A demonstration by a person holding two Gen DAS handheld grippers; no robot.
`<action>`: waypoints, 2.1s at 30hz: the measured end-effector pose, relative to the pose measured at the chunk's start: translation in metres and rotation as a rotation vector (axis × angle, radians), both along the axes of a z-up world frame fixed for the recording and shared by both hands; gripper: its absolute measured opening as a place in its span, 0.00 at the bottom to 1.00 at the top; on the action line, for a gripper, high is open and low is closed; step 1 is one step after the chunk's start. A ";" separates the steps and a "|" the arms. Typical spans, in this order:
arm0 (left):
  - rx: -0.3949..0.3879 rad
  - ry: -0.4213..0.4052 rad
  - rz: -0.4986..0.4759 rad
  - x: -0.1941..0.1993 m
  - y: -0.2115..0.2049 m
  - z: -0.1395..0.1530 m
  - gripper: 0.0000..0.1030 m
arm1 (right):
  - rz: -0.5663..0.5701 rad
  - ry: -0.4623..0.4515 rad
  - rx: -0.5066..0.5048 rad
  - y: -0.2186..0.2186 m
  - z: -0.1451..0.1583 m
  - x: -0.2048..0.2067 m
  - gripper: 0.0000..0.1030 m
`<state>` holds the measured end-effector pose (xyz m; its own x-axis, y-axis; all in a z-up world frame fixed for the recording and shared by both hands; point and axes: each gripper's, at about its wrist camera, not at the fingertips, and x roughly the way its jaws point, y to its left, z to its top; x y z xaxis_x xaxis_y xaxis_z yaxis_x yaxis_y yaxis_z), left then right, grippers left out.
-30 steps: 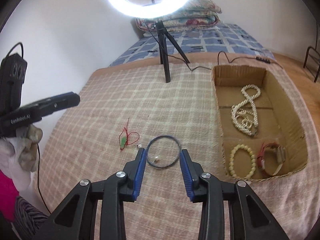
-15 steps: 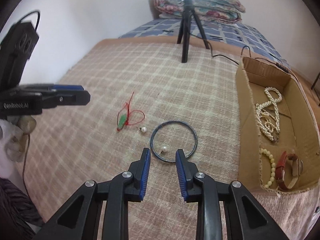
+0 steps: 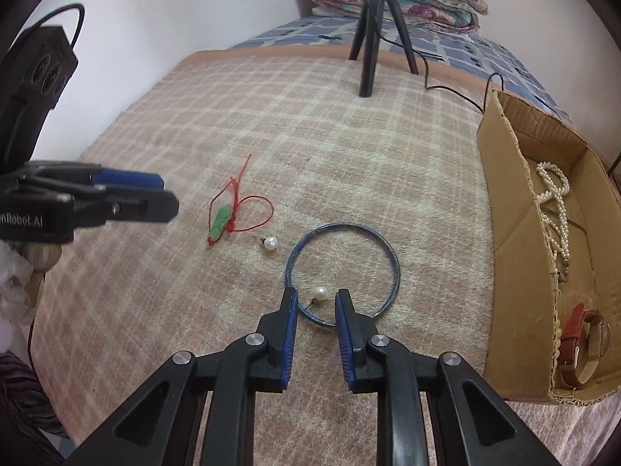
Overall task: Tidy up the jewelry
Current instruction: 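Close left gripper on the green pendant while right gripper closes on the pearl bead, then lift and carry the pendant and pearl bead in both grippers over the box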
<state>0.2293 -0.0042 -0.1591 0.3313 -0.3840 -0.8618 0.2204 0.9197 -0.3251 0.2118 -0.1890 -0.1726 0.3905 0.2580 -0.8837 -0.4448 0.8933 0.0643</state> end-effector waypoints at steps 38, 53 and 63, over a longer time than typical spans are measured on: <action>0.184 -0.047 -0.016 0.016 -0.027 -0.032 0.20 | 0.075 -0.073 -0.129 0.021 -0.015 -0.002 0.09; 0.161 -0.080 0.013 0.012 -0.018 -0.017 0.11 | 0.051 -0.099 -0.104 0.016 -0.002 -0.003 0.09; 0.091 -0.162 0.044 0.005 -0.007 0.030 0.11 | 0.019 -0.125 -0.024 0.007 0.026 -0.006 0.08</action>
